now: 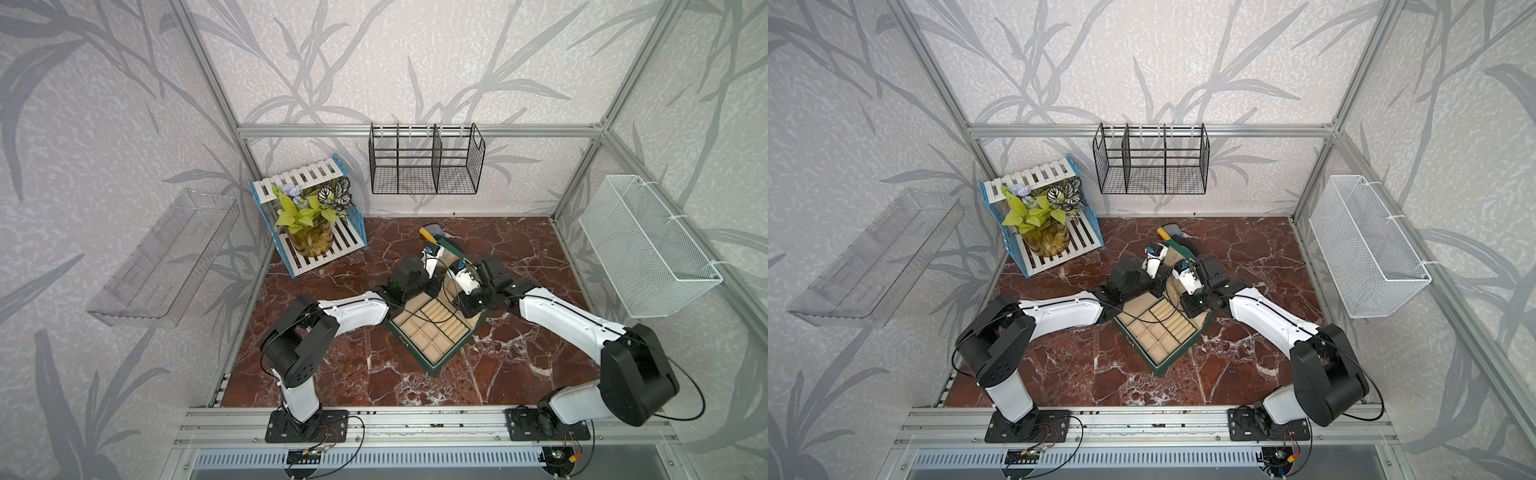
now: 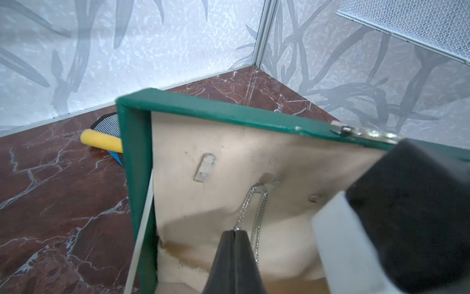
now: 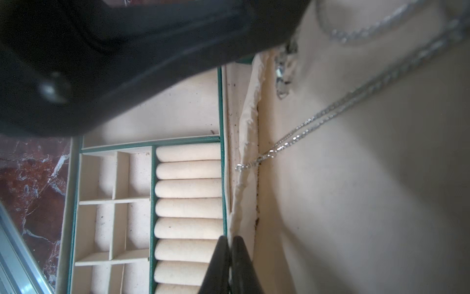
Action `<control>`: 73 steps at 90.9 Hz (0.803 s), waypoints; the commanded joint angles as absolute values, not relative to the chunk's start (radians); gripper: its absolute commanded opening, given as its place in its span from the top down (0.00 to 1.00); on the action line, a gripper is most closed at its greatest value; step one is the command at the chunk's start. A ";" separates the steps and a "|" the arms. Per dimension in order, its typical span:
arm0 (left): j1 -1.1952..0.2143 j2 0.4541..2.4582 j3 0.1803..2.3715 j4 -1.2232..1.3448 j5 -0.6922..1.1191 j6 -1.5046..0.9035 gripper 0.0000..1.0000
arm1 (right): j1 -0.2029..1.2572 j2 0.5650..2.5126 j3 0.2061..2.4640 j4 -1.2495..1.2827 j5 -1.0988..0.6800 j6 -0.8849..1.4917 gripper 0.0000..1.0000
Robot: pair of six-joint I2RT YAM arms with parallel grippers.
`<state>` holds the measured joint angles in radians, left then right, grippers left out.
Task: Put jewelry chain into jewelry box
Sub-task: Adjust the necklace in the storage slot.
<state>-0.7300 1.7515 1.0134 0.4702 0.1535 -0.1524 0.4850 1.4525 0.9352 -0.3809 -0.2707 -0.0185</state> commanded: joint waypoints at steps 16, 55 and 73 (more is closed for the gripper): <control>-0.717 1.684 1.007 0.358 0.162 -0.168 1.00 | 0.479 1.416 0.927 -0.342 -0.249 0.000 0.92; -0.714 1.680 1.013 0.276 0.192 -0.183 1.00 | 0.478 1.417 0.930 -0.336 -0.242 0.008 0.92; -0.713 1.688 1.018 0.243 0.194 -0.181 1.00 | 0.477 1.414 0.929 -0.339 -0.241 0.008 0.92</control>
<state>-0.7177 1.7054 1.0111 0.2798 0.1825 -0.1772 0.4850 1.4521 0.9337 -0.3744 -0.2619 -0.0071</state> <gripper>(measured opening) 0.036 0.083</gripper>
